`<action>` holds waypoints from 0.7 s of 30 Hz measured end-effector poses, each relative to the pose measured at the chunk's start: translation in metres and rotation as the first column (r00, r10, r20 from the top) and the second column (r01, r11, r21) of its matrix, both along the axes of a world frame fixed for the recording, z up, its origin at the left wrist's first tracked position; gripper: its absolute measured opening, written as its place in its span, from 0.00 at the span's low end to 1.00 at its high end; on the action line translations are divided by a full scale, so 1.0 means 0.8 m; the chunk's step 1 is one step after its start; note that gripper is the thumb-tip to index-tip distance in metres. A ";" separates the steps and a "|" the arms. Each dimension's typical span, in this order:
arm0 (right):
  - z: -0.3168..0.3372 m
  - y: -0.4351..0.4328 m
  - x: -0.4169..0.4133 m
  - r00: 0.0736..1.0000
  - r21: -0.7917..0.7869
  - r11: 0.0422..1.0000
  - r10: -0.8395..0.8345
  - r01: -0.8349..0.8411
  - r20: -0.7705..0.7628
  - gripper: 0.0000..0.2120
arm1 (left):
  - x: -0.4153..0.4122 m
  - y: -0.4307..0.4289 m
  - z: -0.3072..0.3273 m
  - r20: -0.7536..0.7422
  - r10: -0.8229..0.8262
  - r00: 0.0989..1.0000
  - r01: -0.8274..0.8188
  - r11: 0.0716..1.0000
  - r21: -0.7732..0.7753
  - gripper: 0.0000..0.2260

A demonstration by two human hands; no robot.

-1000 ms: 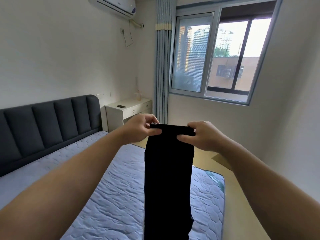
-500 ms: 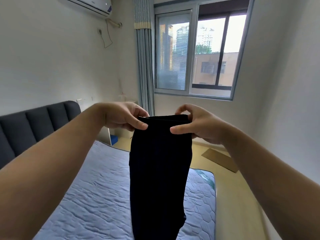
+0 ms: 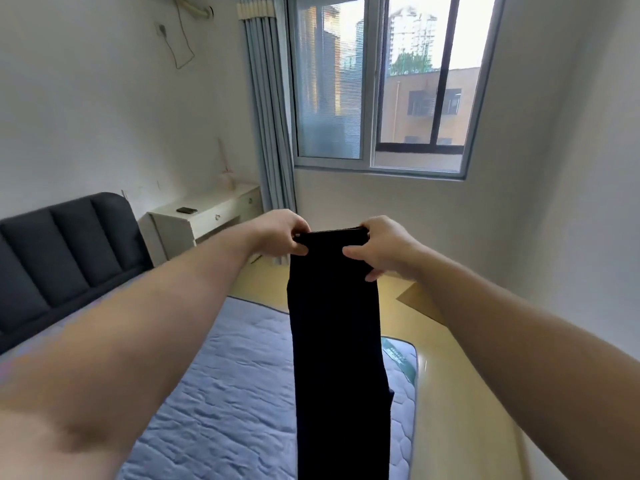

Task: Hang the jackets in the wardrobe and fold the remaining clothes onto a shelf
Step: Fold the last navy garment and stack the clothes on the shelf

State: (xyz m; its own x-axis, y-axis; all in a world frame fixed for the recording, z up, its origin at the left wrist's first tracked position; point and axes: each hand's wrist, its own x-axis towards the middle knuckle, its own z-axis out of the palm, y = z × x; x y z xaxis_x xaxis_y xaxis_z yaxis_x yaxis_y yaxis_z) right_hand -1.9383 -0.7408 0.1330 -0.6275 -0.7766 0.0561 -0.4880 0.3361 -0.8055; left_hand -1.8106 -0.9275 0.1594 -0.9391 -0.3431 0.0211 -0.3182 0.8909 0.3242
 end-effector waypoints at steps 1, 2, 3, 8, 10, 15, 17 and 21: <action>-0.008 -0.005 -0.021 0.999 -0.019 0.999 -0.037 0.038 0.024 0.09 | -0.025 0.002 -0.011 -0.046 0.042 0.998 -0.043 0.999 -0.011 0.07; -0.013 -0.009 -0.040 0.998 -0.033 0.997 -0.069 0.069 0.006 0.09 | -0.047 0.003 -0.022 -0.101 0.088 0.991 -0.084 0.996 0.040 0.06; -0.018 -0.011 -0.057 0.993 -0.036 0.995 -0.098 0.095 -0.070 0.09 | -0.065 0.006 -0.033 -0.152 0.132 0.979 -0.113 0.985 0.127 0.05; -0.021 -0.006 -0.097 0.927 -0.167 0.973 -0.205 0.158 -0.315 0.08 | -0.109 0.019 -0.048 -0.393 0.222 0.892 -0.062 0.923 0.380 0.08; -0.017 -0.002 -0.098 0.911 -0.229 0.963 -0.217 0.141 -0.352 0.08 | -0.110 0.022 -0.040 -0.458 0.225 0.860 -0.032 0.920 0.392 0.09; -0.003 0.011 -0.065 0.862 -0.314 0.947 -0.210 0.063 -0.462 0.08 | -0.076 0.031 -0.028 -0.564 0.228 0.794 0.008 0.923 0.384 0.08; -0.005 0.019 -0.037 0.846 -0.321 0.946 -0.202 0.039 -0.494 0.08 | -0.047 0.038 -0.033 -0.579 0.234 0.781 0.029 0.912 0.409 0.09; -0.030 0.037 0.040 0.832 -0.287 0.958 -0.157 -0.002 -0.532 0.08 | 0.037 0.054 -0.066 -0.555 0.266 0.788 0.062 0.863 0.502 0.10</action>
State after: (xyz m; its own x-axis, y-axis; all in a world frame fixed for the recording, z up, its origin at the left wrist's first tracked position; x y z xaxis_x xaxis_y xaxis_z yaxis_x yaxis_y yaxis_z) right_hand -1.9059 -0.7110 0.1093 -0.4893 -0.6318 0.6011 -0.8537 0.2060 -0.4783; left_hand -1.7811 -0.8844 0.1069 -0.7486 -0.5551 0.3625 0.0027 0.5443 0.8389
